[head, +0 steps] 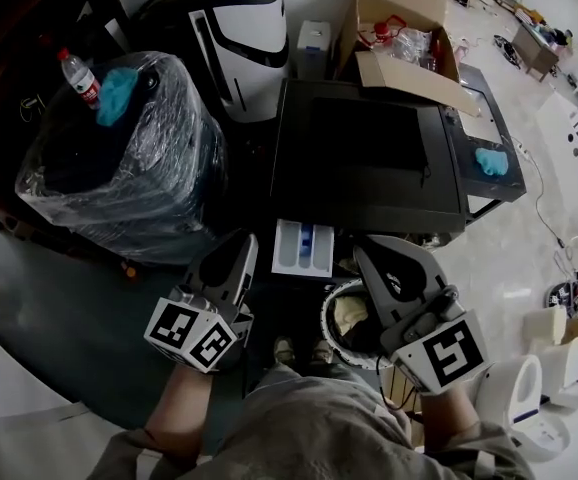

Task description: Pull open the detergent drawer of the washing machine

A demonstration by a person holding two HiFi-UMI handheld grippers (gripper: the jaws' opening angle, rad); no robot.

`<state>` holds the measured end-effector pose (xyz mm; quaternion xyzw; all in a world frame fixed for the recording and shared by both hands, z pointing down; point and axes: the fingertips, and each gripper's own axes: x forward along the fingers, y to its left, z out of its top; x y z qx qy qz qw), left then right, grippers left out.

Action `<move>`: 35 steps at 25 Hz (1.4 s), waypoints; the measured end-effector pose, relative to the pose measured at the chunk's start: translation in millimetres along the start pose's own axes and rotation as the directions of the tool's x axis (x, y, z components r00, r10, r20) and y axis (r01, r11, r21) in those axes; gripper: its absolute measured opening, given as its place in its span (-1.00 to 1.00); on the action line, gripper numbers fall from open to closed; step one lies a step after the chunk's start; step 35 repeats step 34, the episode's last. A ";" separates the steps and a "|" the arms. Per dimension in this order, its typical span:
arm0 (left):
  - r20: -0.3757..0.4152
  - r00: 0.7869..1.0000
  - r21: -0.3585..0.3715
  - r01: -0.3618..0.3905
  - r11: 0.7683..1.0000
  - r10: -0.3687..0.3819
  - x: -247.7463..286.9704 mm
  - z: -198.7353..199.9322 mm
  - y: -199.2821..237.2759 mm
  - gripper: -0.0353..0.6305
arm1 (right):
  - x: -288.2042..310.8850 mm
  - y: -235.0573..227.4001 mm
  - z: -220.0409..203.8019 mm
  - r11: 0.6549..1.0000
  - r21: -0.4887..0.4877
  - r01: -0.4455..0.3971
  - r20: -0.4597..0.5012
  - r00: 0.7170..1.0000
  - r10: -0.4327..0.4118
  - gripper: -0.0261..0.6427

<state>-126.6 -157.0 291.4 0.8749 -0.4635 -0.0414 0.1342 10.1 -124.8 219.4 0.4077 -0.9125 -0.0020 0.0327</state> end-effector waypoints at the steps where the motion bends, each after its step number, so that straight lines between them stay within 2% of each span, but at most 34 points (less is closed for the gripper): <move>1: 0.003 1.000 0.012 0.005 1.000 -0.005 -0.1 7.5 -3.0 -0.79 | -2.2 -0.4 5.5 1.000 -0.005 0.004 0.010 1.000 -0.004 -0.82; 5: 0.014 1.000 0.091 0.017 0.996 -0.018 -1.3 35.0 -13.5 -0.80 | -9.6 -2.2 25.1 0.999 -0.029 0.019 0.044 0.999 -0.018 -0.82; 10: 0.029 0.999 0.223 0.023 0.975 -0.030 -5.2 61.6 -27.5 -0.82 | -19.4 -4.9 40.0 0.997 -0.058 0.040 0.062 0.997 -0.037 -0.82; 17: 0.005 1.000 0.322 0.012 0.947 -0.014 -12.3 69.5 -34.7 -0.83 | -25.6 -4.6 48.6 0.995 -0.089 0.054 0.082 0.996 -0.046 -0.82; 35: -0.011 1.000 0.335 -0.003 0.942 0.007 -11.1 68.3 -34.2 -0.84 | -23.4 -9.6 39.9 0.994 -0.089 0.057 0.061 0.997 -0.052 -0.82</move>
